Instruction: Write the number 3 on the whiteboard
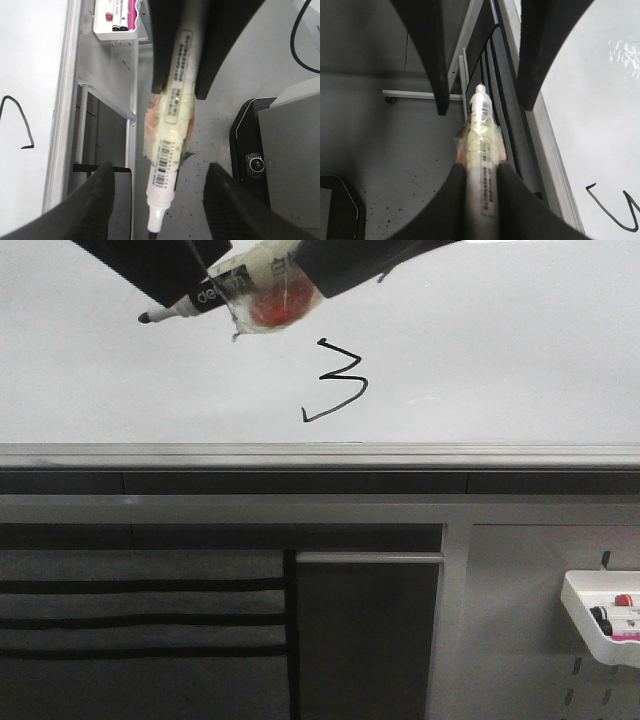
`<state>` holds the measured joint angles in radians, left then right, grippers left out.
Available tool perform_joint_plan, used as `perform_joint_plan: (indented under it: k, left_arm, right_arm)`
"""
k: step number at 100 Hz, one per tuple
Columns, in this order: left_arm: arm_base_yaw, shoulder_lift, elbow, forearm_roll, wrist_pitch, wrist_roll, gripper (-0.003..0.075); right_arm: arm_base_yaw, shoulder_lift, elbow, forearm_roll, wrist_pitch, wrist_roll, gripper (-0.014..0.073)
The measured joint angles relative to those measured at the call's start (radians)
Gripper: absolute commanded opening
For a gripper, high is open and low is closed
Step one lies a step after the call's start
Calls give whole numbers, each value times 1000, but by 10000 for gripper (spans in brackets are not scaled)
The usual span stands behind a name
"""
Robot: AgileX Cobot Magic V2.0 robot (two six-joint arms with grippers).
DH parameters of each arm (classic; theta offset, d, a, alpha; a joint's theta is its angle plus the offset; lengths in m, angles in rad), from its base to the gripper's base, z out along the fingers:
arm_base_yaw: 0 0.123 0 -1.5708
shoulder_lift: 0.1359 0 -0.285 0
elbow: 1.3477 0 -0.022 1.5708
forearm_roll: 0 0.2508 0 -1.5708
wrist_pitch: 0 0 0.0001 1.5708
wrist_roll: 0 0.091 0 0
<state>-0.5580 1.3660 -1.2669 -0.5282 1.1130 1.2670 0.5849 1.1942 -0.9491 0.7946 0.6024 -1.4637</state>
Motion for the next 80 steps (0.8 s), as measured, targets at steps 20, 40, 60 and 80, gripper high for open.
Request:
perform_joint_plan:
  k: [20, 40, 60, 80]
  left_arm:
    - [0, 21, 0, 3, 21, 0, 333]
    - [0, 23, 0, 3, 23, -2, 152]
    - [0, 23, 0, 5, 29, 0, 19]
    - [0, 23, -2, 10, 39, 2, -18]
  right_arm:
    - [0, 0, 0, 13, 0, 0, -17]
    - [0, 0, 0, 19, 3, 0, -17]
    - [0, 0, 0, 40, 9, -1, -17]
    - [0, 2, 0, 42, 16, -2, -17]
